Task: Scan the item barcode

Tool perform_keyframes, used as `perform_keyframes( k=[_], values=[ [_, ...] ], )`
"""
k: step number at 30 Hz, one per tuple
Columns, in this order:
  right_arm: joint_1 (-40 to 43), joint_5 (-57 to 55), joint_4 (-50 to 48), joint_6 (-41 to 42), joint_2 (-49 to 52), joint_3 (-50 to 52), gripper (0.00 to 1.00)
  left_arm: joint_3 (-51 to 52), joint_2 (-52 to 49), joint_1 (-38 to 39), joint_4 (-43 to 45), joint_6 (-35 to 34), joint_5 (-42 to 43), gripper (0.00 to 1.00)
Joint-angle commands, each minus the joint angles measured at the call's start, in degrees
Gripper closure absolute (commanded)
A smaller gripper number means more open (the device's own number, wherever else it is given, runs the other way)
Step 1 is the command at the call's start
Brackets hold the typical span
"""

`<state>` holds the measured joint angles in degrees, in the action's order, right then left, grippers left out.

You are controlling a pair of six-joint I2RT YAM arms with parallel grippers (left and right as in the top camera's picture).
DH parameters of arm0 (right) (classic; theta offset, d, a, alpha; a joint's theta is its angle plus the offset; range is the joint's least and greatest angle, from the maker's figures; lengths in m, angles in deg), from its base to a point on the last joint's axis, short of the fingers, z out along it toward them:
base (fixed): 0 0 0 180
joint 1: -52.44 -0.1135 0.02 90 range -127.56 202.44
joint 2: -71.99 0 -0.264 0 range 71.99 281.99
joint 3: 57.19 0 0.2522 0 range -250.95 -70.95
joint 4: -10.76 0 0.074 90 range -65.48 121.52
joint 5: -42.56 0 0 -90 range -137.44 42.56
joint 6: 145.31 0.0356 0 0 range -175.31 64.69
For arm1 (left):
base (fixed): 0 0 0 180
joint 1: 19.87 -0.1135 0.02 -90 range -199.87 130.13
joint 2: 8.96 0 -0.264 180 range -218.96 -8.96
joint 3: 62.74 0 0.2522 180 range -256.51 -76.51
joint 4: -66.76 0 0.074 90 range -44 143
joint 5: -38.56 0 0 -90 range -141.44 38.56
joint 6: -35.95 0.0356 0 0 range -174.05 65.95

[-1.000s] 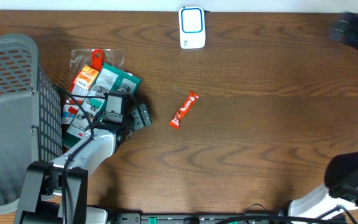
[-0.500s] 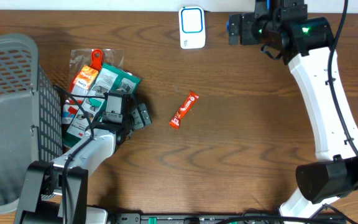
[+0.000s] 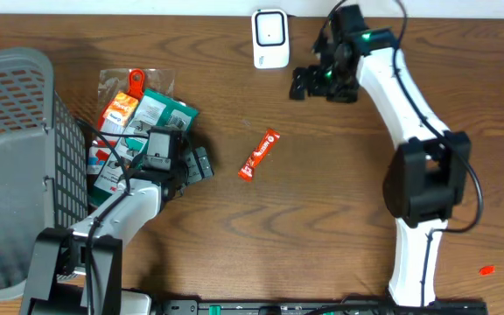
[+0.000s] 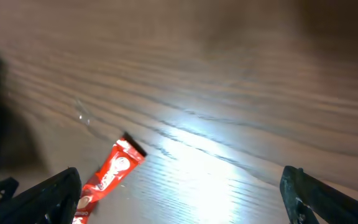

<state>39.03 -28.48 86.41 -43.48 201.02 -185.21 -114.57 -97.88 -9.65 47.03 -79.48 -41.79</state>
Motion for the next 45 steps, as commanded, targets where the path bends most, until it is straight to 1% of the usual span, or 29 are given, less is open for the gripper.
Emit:
perform_keyframes(
  k=[1, 5, 9, 15, 17, 20, 23, 26, 30, 32, 35, 39, 43, 45],
  values=[
    [-0.81, 6.21, -0.55, 0.13, 1.14, -0.33, 0.01, 1.75, -2.03, 0.09, -2.10, -2.49, 14.12, 0.02],
    [-1.79, 6.21, 0.11, 0.39, 3.32, -0.33, 0.01, 1.73, -2.03, 0.28, -2.16, -6.97, 19.26, 0.02],
    [-2.62, 6.16, 0.07, 1.01, 5.16, -0.33, 0.01, 1.73, -2.03, 2.25, -2.14, -11.93, 21.38, 0.02],
    [-2.78, 5.95, 0.07, 0.96, 6.32, -0.33, 0.01, 1.73, -2.05, 8.70, -1.88, -12.46, 21.33, 0.02],
    [-2.75, 5.66, 0.09, 0.96, 6.32, -0.33, 0.01, 1.73, -2.05, 11.39, -1.11, -13.68, 19.78, 0.02],
    [-2.75, 5.05, 0.42, 0.85, 6.32, -0.33, 0.01, 1.73, -2.05, 14.23, -0.59, -17.03, 14.23, 0.02],
    [-2.78, 5.07, 1.18, -0.15, 6.32, -0.33, 0.01, 1.73, -2.05, 15.47, -0.33, -19.56, 9.79, 0.02],
    [-2.78, 5.07, 1.77, -0.39, 6.32, -0.33, 0.01, 1.73, -2.05, 15.47, 1.09, -19.71, 6.14, 0.00],
    [-2.75, 4.98, 1.84, -0.76, 6.32, -0.33, 0.01, 1.73, -2.05, 15.47, 2.86, -21.07, -0.17, 0.08],
    [-2.75, 4.90, 1.84, -0.76, 6.32, -0.33, 0.01, 1.73, -2.08, 15.50, 3.87, -21.22, -0.74, 0.14],
    [-2.78, 4.90, 1.79, -0.76, 6.32, -0.33, 0.01, 1.75, -2.08, 15.54, 4.90, -21.22, -0.94, 0.19],
    [-2.75, 4.90, 1.79, -0.76, 6.32, -0.33, 0.02, 1.84, -2.19, 15.61, 5.05, -21.22, -2.08, 0.23],
    [-2.78, 4.87, 1.77, -0.76, 6.32, -0.33, 0.02, 1.86, -3.17, 15.65, 5.90, -21.51, -1.97, 0.36],
    [-2.75, 4.87, 1.77, -0.76, 6.32, -0.33, 0.02, 1.86, -3.82, 15.65, 6.58, -22.86, -1.92, 0.36]
  ],
)
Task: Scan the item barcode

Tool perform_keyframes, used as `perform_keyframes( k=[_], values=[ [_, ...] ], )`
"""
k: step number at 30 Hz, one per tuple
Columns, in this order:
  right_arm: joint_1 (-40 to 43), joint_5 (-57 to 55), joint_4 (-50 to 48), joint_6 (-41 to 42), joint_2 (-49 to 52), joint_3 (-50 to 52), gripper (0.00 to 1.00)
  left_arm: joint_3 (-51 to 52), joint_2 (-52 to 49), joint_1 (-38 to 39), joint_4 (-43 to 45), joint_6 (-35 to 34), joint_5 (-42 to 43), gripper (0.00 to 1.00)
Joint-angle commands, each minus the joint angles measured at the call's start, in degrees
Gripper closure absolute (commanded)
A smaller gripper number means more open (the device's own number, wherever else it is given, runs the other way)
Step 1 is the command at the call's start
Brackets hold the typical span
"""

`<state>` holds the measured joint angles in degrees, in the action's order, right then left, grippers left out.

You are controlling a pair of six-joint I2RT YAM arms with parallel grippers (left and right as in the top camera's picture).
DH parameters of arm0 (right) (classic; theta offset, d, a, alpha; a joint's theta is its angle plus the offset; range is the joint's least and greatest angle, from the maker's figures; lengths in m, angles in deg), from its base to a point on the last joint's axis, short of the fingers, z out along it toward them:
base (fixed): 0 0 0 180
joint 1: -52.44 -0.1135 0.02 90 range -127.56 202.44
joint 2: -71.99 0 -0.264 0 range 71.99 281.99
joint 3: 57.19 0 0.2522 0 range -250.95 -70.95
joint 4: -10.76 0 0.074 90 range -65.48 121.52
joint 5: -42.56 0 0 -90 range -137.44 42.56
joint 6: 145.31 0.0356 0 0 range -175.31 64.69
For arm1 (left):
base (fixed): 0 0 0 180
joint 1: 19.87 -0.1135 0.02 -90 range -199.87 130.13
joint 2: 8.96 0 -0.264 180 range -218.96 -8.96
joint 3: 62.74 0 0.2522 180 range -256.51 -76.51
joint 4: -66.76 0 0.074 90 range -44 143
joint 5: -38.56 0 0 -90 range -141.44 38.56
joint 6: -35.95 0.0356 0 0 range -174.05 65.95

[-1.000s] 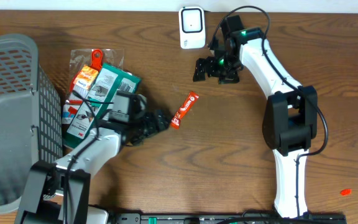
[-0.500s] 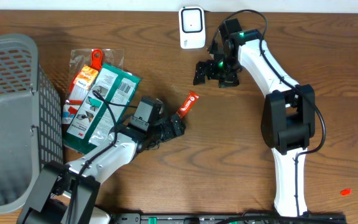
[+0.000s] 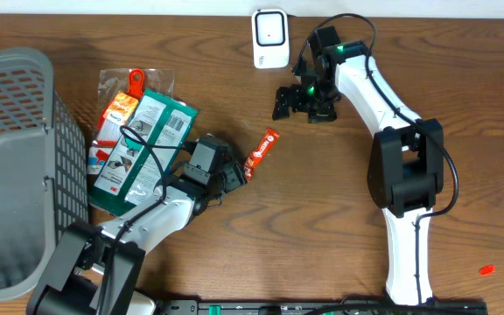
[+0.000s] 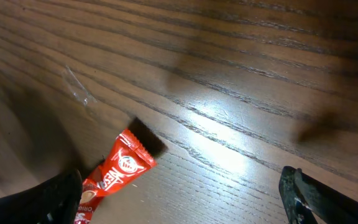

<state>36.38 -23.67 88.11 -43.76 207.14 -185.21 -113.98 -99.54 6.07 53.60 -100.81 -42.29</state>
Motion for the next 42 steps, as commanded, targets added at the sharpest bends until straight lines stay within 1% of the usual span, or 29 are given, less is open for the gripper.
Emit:
perform_keyframes(
  k=[1, 4, 8, 10, 11, 12, 14, 15, 19, 20, 32, 39, 42],
  values=[
    [-0.13, 0.04, 0.04, -0.48, 0.20, -0.33, 0.02, 1.27, -2.51, -0.07, 0.55, -1.99, -1.05, 0.36],
    [-0.11, -0.04, 0.07, -0.52, 0.20, -0.33, 0.02, 1.27, -3.80, -0.07, 3.04, -2.05, 0.70, 0.36],
    [-0.13, -2.03, 0.11, -0.50, 0.20, -0.33, 0.03, 1.27, -4.68, 0.50, 4.07, -2.71, 0.85, 0.35],
    [-0.13, -2.54, 0.13, -0.50, 0.20, -0.33, 0.03, 1.27, -4.70, 1.14, 4.55, -2.69, 0.85, 0.36],
    [-0.13, -2.51, 0.11, -0.48, 0.20, -0.33, 0.03, 1.27, -4.70, 1.44, 4.76, -2.69, 0.83, 0.38],
    [-0.11, -2.54, 0.11, -0.48, 0.20, -0.33, 0.03, 1.27, -4.70, 1.75, 5.14, -2.69, 0.81, 0.45],
    [-0.11, -2.54, 0.09, -0.48, 0.20, -0.33, 0.03, 1.27, -4.70, 2.36, 5.44, -2.67, 0.61, 0.66],
    [-0.11, -2.54, 0.09, -0.48, 0.20, -0.33, 0.03, 1.27, -4.70, 2.54, 5.57, -2.69, 0.63, 0.72],
    [-0.11, -2.56, 0.07, -0.50, 0.20, -0.33, 0.03, 1.27, -4.70, 2.93, 5.57, -2.69, 0.61, 0.91],
    [-0.11, -2.58, 0.07, -0.50, 0.20, -0.33, 0.03, 1.27, -4.70, 2.93, 5.57, -2.69, 0.61, 0.92],
    [-0.11, -4.90, 0.09, -0.48, 0.20, -0.33, 0.04, 1.25, -4.63, 2.93, 5.64, -2.36, 0.70, 0.93],
    [-0.11, -6.88, 0.09, -0.48, 0.20, -0.33, 0.04, 1.22, -1.97, 2.93, 6.43, 1.73, 0.72, 0.93],
    [-0.09, -8.13, 0.07, -0.48, 0.20, -0.33, 0.04, 1.22, 1.20, 2.93, 6.80, 5.09, 0.74, 0.92]
  ],
)
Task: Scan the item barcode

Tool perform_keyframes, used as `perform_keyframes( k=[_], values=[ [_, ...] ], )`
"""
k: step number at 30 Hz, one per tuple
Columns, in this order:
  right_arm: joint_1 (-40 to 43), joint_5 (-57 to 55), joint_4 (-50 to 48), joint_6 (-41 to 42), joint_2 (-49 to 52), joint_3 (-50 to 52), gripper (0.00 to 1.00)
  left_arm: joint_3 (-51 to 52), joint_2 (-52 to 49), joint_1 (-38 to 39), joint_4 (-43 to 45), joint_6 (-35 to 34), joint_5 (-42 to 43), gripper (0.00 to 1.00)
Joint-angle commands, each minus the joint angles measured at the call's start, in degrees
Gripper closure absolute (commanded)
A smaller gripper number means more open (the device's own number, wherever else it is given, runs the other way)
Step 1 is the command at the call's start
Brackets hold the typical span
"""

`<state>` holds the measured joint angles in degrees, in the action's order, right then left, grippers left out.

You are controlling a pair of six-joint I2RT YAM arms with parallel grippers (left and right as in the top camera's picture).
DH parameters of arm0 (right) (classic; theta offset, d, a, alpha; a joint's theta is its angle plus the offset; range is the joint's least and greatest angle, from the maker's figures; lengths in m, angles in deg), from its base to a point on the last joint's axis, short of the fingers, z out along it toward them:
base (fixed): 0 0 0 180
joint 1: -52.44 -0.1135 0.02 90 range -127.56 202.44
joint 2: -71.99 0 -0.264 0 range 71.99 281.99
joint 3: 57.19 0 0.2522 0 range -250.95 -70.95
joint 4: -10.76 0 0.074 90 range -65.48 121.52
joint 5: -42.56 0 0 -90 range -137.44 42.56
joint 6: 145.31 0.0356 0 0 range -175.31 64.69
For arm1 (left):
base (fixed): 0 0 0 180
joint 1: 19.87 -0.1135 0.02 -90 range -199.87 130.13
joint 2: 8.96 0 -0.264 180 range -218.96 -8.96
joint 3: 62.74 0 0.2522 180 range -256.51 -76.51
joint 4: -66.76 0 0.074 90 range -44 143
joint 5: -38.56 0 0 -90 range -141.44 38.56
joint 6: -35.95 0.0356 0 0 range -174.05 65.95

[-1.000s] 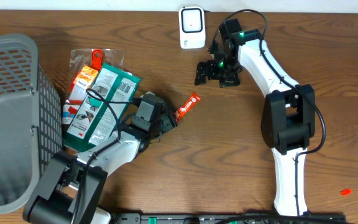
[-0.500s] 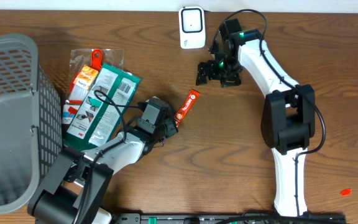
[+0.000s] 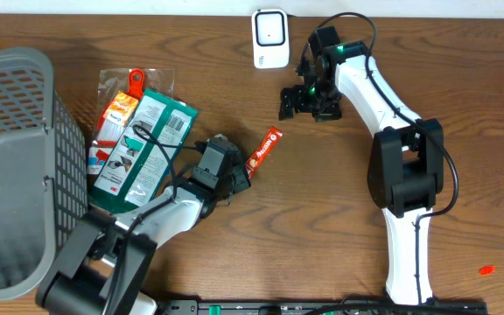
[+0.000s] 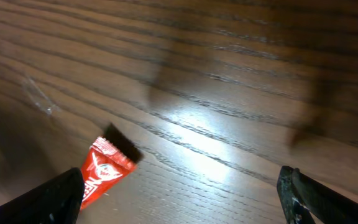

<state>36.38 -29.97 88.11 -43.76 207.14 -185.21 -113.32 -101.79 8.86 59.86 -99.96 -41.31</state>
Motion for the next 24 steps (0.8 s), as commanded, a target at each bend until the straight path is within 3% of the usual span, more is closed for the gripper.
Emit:
perform_keyframes(
  k=[1, 11, 18, 24],
  values=[
    [-0.07, -1.84, 0.07, -0.50, 0.20, -0.33, 0.04, 0.57, 4.70, 0.13, 0.68, 5.57, -0.13, 0.93],
    [0.33, -1.84, 0.07, -0.48, 0.20, -0.33, 0.04, 0.57, 20.61, 0.13, 0.70, 20.33, 1.86, 0.92],
    [0.42, -5.70, 0.07, -0.46, 0.20, -0.33, 0.05, 0.57, 28.17, 0.13, 0.57, 31.82, 11.69, 0.93],
    [0.46, -6.51, 0.59, -0.48, 0.20, -0.33, 0.01, 0.57, 30.58, 0.07, -0.55, 33.64, 12.87, 0.92]
  ],
)
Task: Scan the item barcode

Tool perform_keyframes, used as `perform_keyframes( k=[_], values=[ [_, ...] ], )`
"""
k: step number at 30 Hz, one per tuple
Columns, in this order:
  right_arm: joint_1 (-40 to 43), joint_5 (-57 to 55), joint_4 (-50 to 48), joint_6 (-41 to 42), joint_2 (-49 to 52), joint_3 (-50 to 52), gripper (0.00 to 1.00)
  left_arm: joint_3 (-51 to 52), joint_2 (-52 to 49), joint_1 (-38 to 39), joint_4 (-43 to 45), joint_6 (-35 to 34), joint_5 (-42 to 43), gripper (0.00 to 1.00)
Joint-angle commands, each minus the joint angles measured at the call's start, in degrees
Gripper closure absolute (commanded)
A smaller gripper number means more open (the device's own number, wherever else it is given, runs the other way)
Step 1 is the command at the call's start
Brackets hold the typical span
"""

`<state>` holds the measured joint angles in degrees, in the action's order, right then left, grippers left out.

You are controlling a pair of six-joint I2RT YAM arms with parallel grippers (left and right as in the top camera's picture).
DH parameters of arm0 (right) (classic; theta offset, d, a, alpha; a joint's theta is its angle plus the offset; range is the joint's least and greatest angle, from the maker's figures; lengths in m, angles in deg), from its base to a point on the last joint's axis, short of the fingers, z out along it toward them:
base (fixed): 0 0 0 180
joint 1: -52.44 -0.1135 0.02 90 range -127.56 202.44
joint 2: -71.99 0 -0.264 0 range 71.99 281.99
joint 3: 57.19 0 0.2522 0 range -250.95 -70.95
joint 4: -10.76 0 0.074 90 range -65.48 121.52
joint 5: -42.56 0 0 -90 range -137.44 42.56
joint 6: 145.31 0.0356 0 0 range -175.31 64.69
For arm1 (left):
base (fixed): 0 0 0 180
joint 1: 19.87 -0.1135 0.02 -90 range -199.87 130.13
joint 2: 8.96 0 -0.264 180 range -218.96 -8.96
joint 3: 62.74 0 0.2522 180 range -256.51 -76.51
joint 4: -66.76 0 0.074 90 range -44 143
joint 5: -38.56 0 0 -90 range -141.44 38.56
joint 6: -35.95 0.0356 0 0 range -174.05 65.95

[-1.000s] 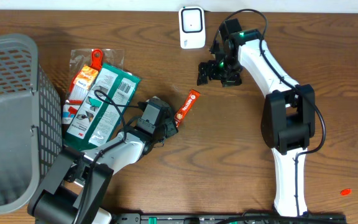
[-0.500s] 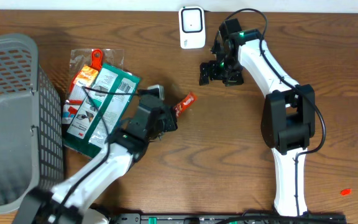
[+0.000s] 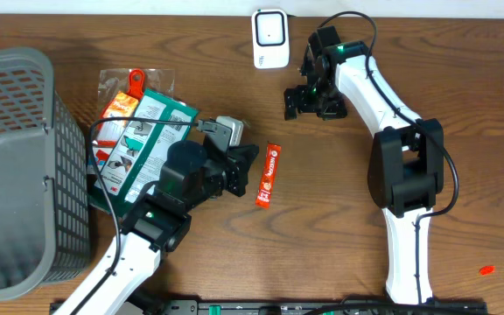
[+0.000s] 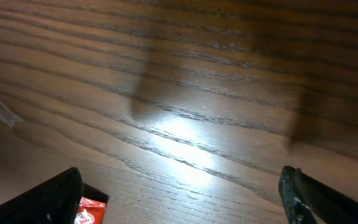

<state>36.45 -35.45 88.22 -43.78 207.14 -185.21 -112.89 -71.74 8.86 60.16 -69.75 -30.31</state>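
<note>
A red candy bar (image 3: 269, 175) lies almost lengthwise toward me at the table's middle; only its corner (image 4: 91, 210) shows at the bottom left of the right wrist view. My left gripper (image 3: 247, 170) sits right against the bar's left side; the overhead view does not show whether its fingers hold the bar. The white barcode scanner (image 3: 270, 38) stands at the back edge. My right gripper (image 3: 304, 101) hovers right of and nearer than the scanner, and its fingers (image 4: 55, 199) stand wide open over bare wood.
A grey basket (image 3: 7, 105) fills the left side. Beside it lie a green-and-white package (image 3: 143, 131) and an orange-tagged packet (image 3: 121, 98). A small red scrap (image 3: 486, 270) lies at the front right. The right arm's base (image 3: 409, 184) stands right of centre.
The candy bar has turned from a slant to nearly lengthwise and sits slightly nearer and to the right. My left arm looks larger in the overhead view, its gripper against the bar. The right gripper barely shifted.
At first my left gripper rested on the packages by the basket, with the bar lying slanted at mid-table. Then it was close to the bar's lower end, while the right gripper had moved nearer the bar. Now the bar is turned, with the left gripper beside it.
</note>
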Motion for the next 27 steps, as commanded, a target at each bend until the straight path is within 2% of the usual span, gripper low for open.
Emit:
perform_keyframes(
  k=[1, 3, 5, 11, 15, 18, 21, 24, 27],
  values=[
    [0.39, 0.17, 1.11, -0.48, 0.20, -0.33, 0.01, 0.15, 0.39, 0.07, -1.95, 3.39, 0.90, 0.86],
    [0.39, 4.68, 2.93, -2.43, 0.20, -0.33, 0.01, 0.15, 0.15, 0.07, -5.55, 3.37, -2.08, 0.69],
    [0.22, 9.46, 4.92, -4.85, 0.20, -0.33, 0.01, 0.15, -0.22, 0.07, -10.84, 2.99, -6.16, 0.58],
    [-0.94, 16.28, 7.76, -4.90, 0.20, -0.33, 0.01, 0.31, -2.03, 0.07, -22.84, 2.95, -13.92, 0.55],
    [-2.34, 16.55, 7.56, -1.84, 0.20, -0.33, 0.01, 0.55, -3.45, -0.59, -28.59, -0.50, -27.54, 0.54],
    [-3.65, 15.41, 7.30, 1.38, 0.20, -0.33, 0.01, 0.55, -4.39, -2.86, -30.23, -3.15, -35.08, 0.39],
    [-5.18, 10.43, 7.23, 6.01, 0.20, -0.33, 0.01, 0.55, -5.07, -6.99, -29.44, -3.52, -35.71, 0.24],
    [-6.38, 5.51, 7.98, 11.02, 0.22, -0.31, 0.01, 0.55, -5.73, -11.04, -29.44, -3.48, -35.76, 0.19],
    [-7.48, 3.34, 9.33, 15.65, 0.22, -0.31, 0.01, 0.55, -6.16, -14.84, -29.86, -3.48, -35.76, 0.18]
  ],
)
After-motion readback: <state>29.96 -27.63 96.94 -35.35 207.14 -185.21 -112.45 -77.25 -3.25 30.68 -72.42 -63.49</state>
